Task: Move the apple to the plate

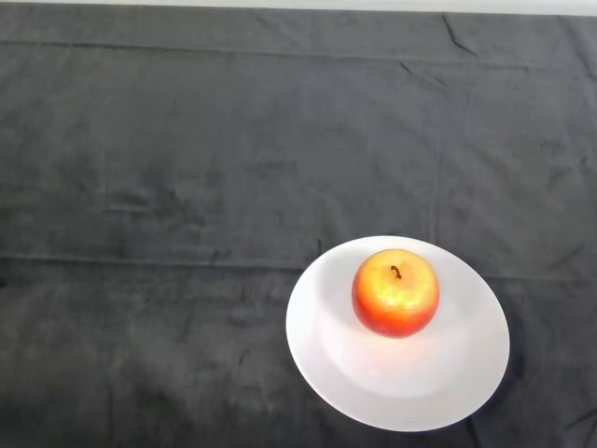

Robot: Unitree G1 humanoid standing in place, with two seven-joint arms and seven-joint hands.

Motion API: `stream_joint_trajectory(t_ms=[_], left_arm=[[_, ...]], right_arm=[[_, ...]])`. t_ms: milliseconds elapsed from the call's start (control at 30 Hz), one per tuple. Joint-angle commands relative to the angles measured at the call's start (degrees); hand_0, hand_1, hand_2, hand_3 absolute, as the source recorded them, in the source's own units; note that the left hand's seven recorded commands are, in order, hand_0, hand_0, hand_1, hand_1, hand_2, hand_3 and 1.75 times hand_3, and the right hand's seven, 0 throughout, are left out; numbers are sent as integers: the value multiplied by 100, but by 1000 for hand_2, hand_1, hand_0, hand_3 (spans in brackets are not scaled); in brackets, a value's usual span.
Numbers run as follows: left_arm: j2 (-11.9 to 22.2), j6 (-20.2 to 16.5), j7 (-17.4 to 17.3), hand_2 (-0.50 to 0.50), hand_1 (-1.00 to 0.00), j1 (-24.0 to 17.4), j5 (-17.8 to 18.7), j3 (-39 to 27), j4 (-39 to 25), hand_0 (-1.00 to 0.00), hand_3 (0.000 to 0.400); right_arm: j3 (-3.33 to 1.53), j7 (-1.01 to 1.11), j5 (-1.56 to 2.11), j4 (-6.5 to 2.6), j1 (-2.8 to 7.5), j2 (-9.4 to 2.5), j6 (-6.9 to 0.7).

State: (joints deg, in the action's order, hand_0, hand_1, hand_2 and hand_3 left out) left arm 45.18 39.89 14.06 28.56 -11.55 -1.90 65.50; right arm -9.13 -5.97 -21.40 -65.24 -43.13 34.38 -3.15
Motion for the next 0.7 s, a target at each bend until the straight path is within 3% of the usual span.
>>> stream_joint_trajectory(t_ms=[33, 267, 700], left_arm=[[427, -81, 116, 0, 0, -342, 121, -232, 215, 0, 0], [468, -259, 283, 0, 0, -508, 247, -434, 305, 0, 0], [402, -583, 427, 0, 0, -405, 269, -521, 269, 0, 0]], right_arm=[[59, 24, 28, -115, 163, 34, 21], [57, 20, 27, -132, 155, 33, 31], [54, 16, 26, -151, 147, 33, 43]])
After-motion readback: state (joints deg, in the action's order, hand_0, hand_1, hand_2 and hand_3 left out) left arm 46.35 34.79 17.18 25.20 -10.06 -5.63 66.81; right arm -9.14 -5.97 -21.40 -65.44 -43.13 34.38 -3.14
